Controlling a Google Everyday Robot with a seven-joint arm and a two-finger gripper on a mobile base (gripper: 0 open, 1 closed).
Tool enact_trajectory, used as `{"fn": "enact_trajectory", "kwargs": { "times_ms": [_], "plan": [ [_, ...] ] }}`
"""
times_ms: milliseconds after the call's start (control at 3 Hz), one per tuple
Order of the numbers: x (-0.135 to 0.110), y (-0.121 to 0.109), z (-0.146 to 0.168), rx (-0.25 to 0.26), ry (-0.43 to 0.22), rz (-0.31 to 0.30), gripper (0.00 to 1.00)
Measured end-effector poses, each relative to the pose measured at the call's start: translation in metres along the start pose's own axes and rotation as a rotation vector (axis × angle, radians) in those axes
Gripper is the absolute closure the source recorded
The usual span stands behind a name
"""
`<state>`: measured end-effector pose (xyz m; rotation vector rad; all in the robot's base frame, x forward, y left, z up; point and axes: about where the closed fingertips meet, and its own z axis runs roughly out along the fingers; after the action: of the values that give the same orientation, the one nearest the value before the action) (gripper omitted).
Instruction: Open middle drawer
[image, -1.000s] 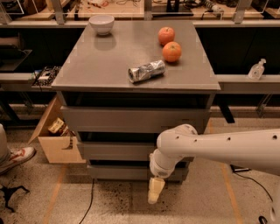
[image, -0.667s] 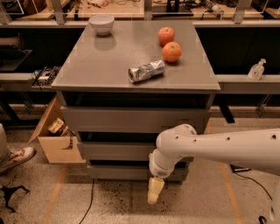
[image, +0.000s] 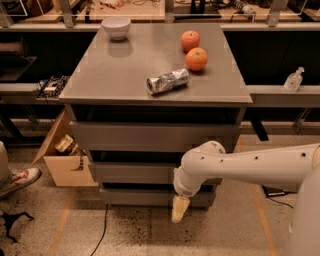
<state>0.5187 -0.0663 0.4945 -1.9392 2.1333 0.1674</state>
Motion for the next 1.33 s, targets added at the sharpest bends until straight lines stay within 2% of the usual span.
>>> {"fn": "enact_trajectory", "kwargs": {
  "times_ms": [333,1000,1333],
  "plan": [
    [0.0,-0.025,0.019,0.056,0.007,0.0,0.0],
    [-0.019,-0.07,0.044,0.182,-0.018,-0.019,0.0],
    [-0.03,-0.09,0.053,0.228,-0.029,-0.028,0.0]
  ]
}}
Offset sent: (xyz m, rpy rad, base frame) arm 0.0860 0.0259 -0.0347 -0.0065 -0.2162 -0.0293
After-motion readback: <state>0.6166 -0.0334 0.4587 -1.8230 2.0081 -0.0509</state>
